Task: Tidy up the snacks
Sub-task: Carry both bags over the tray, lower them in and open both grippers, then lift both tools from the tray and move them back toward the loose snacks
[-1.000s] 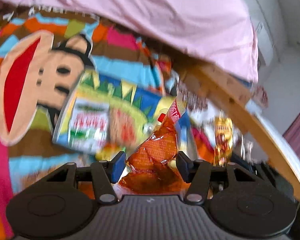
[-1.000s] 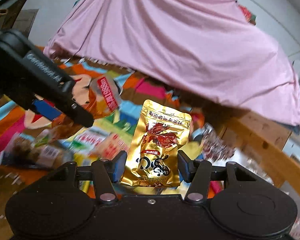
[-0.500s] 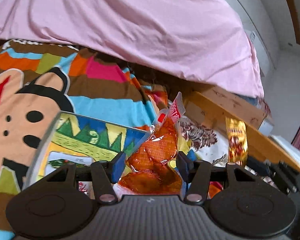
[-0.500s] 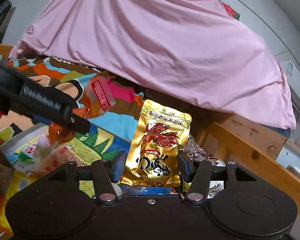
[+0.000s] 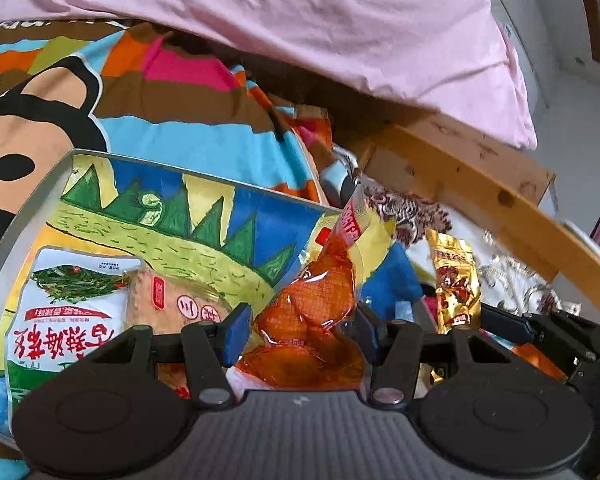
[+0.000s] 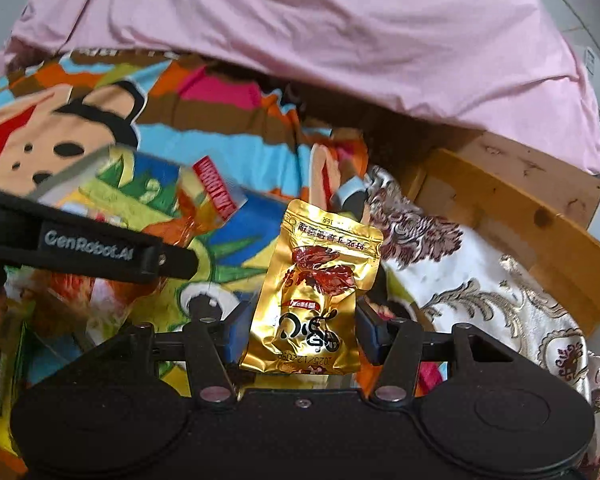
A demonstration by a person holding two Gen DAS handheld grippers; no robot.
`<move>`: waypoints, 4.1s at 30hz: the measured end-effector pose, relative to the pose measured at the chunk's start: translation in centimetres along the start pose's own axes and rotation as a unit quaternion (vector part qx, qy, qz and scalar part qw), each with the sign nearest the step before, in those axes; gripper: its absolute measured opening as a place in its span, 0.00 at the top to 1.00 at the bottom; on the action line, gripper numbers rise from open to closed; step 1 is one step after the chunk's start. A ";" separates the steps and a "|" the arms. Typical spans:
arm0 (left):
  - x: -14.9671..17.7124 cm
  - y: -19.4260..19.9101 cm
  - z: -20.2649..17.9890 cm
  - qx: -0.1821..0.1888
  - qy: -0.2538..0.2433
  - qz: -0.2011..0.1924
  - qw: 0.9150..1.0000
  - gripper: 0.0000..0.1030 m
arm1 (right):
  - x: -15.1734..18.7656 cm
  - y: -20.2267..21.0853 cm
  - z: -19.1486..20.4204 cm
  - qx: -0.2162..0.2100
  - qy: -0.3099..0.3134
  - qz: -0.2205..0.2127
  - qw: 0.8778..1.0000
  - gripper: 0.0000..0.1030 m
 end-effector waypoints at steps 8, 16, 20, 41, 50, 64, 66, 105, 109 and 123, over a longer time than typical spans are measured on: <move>0.9 -0.9 -0.1 -0.008 -0.006 0.032 0.999 0.42 | 1.6 -0.7 1.0 -0.015 0.013 0.028 0.999 0.45; 1.4 -1.4 -0.3 -0.021 -0.025 0.029 0.999 0.41 | 2.2 -0.9 1.2 -0.019 0.017 0.041 0.999 0.45; 1.6 -1.7 -0.3 -0.025 -0.034 0.032 0.999 0.39 | 2.6 -1.2 1.3 -0.020 0.019 0.052 0.998 0.44; -2.7 5.1 -1.3 -0.039 -0.017 -0.047 0.998 0.03 | -0.1 4.6 -2.4 -0.020 -0.073 -0.005 0.997 0.09; -5.2 13.3 -4.6 -0.087 -0.092 -0.121 0.985 0.01 | -2.7 11.4 -5.9 -0.011 -0.128 -0.093 0.987 0.01; -3.6 24.4 -6.4 -0.128 -0.074 -0.185 0.972 0.00 | -1.7 22.2 -7.4 -0.026 -0.146 -0.169 0.974 0.01; -2.9 25.6 -6.5 -0.133 -0.074 -0.185 0.971 0.00 | -1.3 23.7 -7.3 -0.031 -0.144 -0.175 0.973 0.01; 7.9 33.0 -3.8 -0.195 -0.043 -0.011 0.980 0.00 | 5.6 29.1 -1.3 -0.101 -0.115 -0.040 0.987 0.01; 7.6 31.2 -2.9 -0.166 -0.038 0.030 0.985 0.00 | 6.2 27.7 -0.9 -0.118 -0.120 -0.002 0.986 0.01; 8.9 25.0 -1.3 -0.122 -0.042 0.124 0.984 0.00 | 9.5 21.2 0.1 -0.162 -0.194 0.169 0.953 0.01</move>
Point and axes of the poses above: each gripper's, at about its wrist camera, not at the fingertips, and y roughly against the way its jaws point, z to its left, x to its underside, the point moved 10 cm from there along -y, roughly the way its jaws point, and after that the axes turned 4 degrees about x, right-handed, at the moved point
